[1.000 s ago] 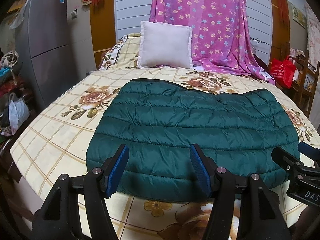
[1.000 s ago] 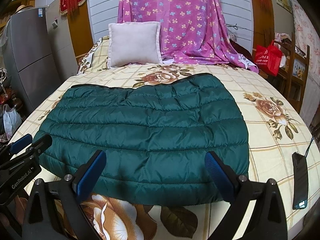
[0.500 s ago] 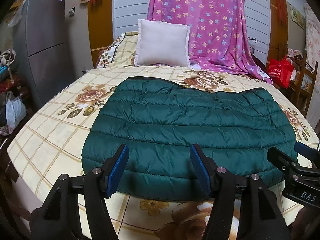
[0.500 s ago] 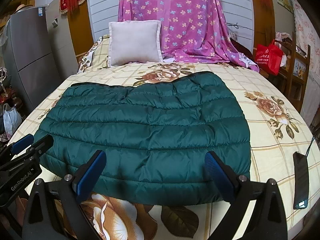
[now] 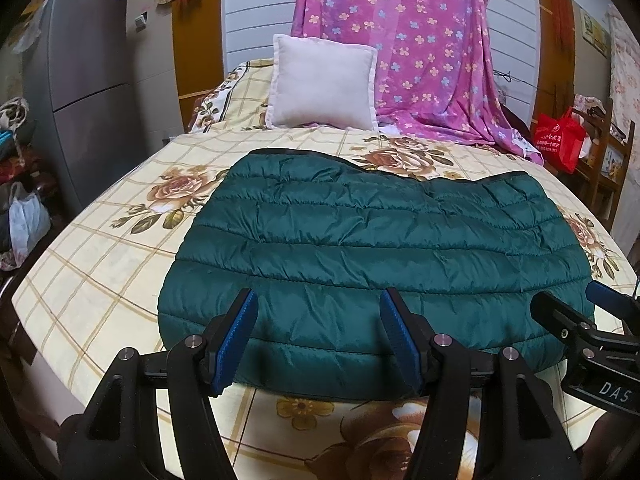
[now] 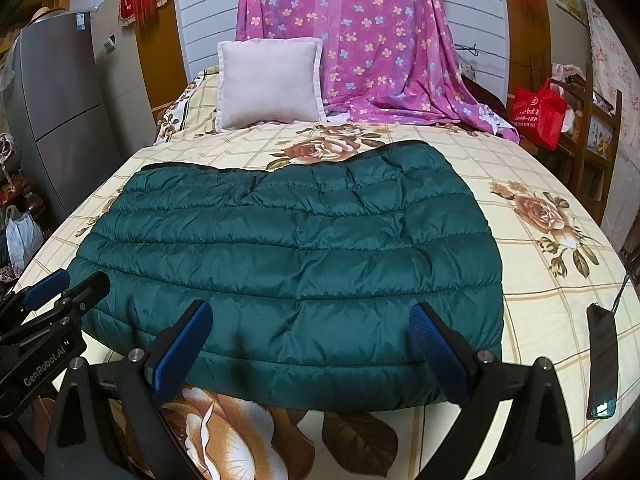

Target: Fold large clothes

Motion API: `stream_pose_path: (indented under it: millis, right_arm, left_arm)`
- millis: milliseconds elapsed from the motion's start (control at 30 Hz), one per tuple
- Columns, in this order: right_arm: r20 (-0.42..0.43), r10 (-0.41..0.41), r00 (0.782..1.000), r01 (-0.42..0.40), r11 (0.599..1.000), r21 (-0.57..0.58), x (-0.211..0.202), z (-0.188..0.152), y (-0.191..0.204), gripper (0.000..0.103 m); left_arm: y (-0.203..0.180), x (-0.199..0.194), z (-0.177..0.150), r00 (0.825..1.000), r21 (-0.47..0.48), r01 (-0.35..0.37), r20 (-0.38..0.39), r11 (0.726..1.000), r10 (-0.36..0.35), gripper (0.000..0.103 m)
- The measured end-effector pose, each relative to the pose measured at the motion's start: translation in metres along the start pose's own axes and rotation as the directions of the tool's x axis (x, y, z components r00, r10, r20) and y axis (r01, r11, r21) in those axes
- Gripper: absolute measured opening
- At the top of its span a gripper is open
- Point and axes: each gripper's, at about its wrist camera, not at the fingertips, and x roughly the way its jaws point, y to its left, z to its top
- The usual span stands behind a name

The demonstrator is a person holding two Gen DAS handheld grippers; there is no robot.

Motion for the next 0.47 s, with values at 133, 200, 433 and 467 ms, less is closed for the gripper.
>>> stream_pose_path:
  millis: [133,200,433,467]
  right_arm:
    - [0.0,-0.001,1.0,0.001,1.0,-0.003,0.0002,-0.0001,0.0002,0.1]
    - [-0.002,-0.001,1.0,0.001,1.0,-0.007,0.001,-0.0003,0.0002,0.1]
    - [-0.015,0.002,1.0,-0.002,1.0,-0.007,0.0056,-0.0009,-0.0009,0.1]
    - [-0.016,0.003,1.0,-0.003,1.0,-0.005,0.006,-0.0006,-0.0015,0.1]
  left_arm:
    - [0.0011,0.0017,0.0002,1.0,-0.007,0.006,-0.007,1.0,-0.006,0.044]
    - [0.0009,0.0028,0.0,1.0,-0.007,0.01,-0.012,1.0,-0.01,0.044]
    - [-0.0005,0.0046,-0.0006,1.0,0.013,0.027,-0.005,1.0,-0.027,0.044]
    - [-0.0003,0.0047,-0.0002,1.0,0.014,0.027,-0.004,1.0,-0.027,0.044]
